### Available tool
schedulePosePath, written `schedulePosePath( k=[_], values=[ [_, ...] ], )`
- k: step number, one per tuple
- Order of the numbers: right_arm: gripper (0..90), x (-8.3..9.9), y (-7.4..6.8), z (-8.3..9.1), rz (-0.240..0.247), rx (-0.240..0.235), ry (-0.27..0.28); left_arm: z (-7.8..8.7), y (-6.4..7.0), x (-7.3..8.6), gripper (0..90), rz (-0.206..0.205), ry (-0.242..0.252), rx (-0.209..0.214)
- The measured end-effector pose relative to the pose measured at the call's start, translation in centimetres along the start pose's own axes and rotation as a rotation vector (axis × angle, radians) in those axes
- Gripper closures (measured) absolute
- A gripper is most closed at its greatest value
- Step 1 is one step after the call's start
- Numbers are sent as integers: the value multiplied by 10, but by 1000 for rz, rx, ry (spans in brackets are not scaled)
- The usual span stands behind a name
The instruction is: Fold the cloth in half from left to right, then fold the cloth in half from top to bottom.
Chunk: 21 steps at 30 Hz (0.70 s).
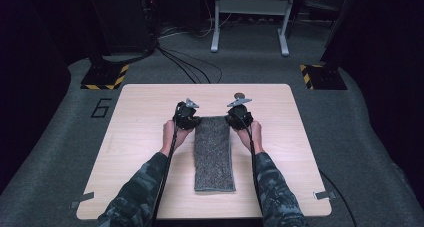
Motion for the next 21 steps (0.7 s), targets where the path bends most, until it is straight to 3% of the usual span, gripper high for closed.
schedulePosePath(
  k=[5, 11, 21],
  values=[
    [879, -9, -1, 1, 20, 0, 15, 3, -8, -6, 859, 10, 13, -10],
    [879, -21, -2, 8, 19, 6, 46, 11, -18, -19, 859, -7, 33, -36],
    [879, -40, 0, 20, 91, 11, 105, 22, -24, -33, 858, -24, 87, -65]
  ],
)
Point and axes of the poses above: each handheld gripper's, and its own axes: z roughly backward along the jaws, x roughly out of its underside, y roughly to its right, the point moved 3 cm from there along -z, roughly forward along the jaws, and after that the axes turned 13 degrees about -z, right-handed, at the moved point
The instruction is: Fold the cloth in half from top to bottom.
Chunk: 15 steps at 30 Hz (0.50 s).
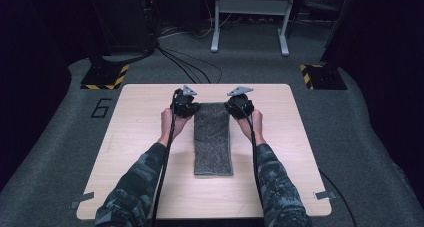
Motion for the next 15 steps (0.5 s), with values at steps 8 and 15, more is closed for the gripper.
schedulePosePath(
  k=[8, 15],
  values=[
    [879, -18, -1, 8, 27, 10, 48, 11, -6, -10, 858, -6, 48, -34],
    [878, -12, -5, 23, 36, -15, 85, 24, 5, -11, 858, -35, 81, -18]
  ],
)
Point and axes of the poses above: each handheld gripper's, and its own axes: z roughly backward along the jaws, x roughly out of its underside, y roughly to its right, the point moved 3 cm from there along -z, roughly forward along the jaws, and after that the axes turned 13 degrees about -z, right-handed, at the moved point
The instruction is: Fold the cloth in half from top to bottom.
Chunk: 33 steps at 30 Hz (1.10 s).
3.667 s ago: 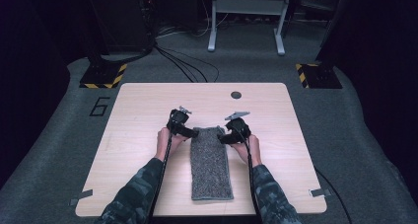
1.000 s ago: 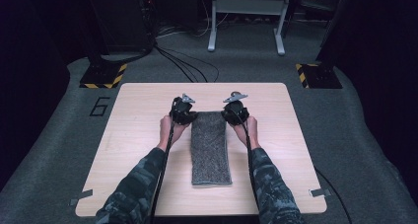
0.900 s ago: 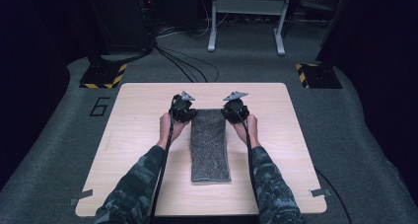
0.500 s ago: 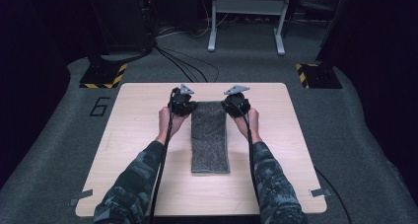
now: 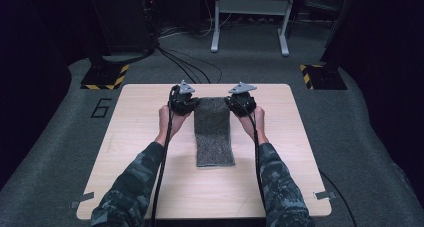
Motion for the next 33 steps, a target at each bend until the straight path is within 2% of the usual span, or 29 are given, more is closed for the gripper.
schedulePosePath(
  k=[5, 15, 17, 19, 23, 25, 33],
  values=[
    [877, 16, -3, 9, 36, -17, 1, 4, 12, 6, 857, -10, 9, 36],
    [875, 39, -9, 21, 39, -41, 1, 5, 29, 16, 855, -5, 1, 88],
    [874, 45, -9, 23, 41, -43, -6, 8, 32, 20, 854, 17, 10, 112],
    [873, 52, -12, 26, 26, -57, -6, 9, 36, 24, 854, 19, 9, 115],
    [871, 63, -18, 29, 32, -69, -13, 11, 43, 34, 853, 17, 1, 130],
    [871, 69, -20, 30, 44, -77, -23, 11, 49, 38, 853, 9, -10, 143],
    [867, 90, -25, 35, 42, -97, -52, 15, 71, 53, 850, -26, -33, 177]
  ],
)
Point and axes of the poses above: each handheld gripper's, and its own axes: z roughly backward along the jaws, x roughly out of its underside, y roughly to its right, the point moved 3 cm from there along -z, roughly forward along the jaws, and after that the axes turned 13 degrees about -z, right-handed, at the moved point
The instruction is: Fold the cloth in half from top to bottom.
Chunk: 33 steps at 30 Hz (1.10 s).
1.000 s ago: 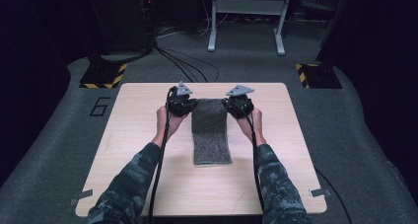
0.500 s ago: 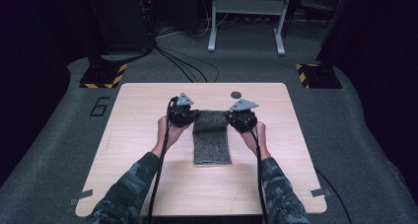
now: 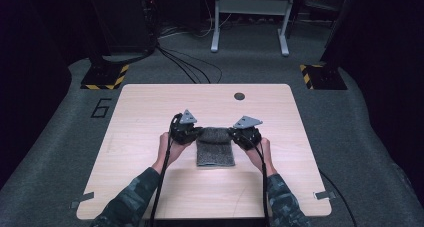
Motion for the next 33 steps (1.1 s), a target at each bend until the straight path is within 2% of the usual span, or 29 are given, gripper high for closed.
schedulePosePath(
  k=[3, 6, 9, 11, 12, 14, 17, 19, 20, 22, 26, 29, 32, 33],
  values=[
    [864, 7, -4, 3, 15, -11, -6, 0, 6, 6, 847, -9, -11, 10],
    [857, 15, -8, 5, 14, -20, -14, -1, 11, 13, 842, 10, -14, 25],
    [831, 24, -13, 8, 13, -36, -38, -2, 17, 20, 806, 24, -24, 59],
    [790, 30, -15, 10, 6, -45, -54, -2, 22, 24, 700, 35, -44, 98],
    [761, 34, -15, 11, 8, -52, -61, -1, 25, 26, 641, 46, -47, 104],
    [708, 38, -15, 14, -2, -62, -66, 4, 29, 27, 554, 63, -26, 121],
    [632, 40, -15, 24, -26, -79, -63, 15, 31, 26, 462, 61, -2, 117],
    [586, 38, -12, 32, -39, -79, -45, 23, 29, 24, 396, 59, 22, 89],
    [559, 37, -11, 34, -45, -82, -36, 25, 27, 23, 374, 71, 34, 73],
    [521, 33, -8, 36, -77, -77, -28, 26, 23, 21, 335, 86, 33, 55],
    [406, 29, -4, 25, -118, -46, -48, 14, 16, 24, 276, 107, -29, 5],
    [281, 35, -4, 8, -126, -24, -109, 2, 20, 32, 225, 105, -92, 3],
    [209, 50, -5, -6, -151, 21, -175, -6, 27, 42, 192, 90, -151, 22],
    [196, 53, -5, -8, -155, 30, -184, -8, 28, 45, 187, 82, -160, 13]
  ],
)
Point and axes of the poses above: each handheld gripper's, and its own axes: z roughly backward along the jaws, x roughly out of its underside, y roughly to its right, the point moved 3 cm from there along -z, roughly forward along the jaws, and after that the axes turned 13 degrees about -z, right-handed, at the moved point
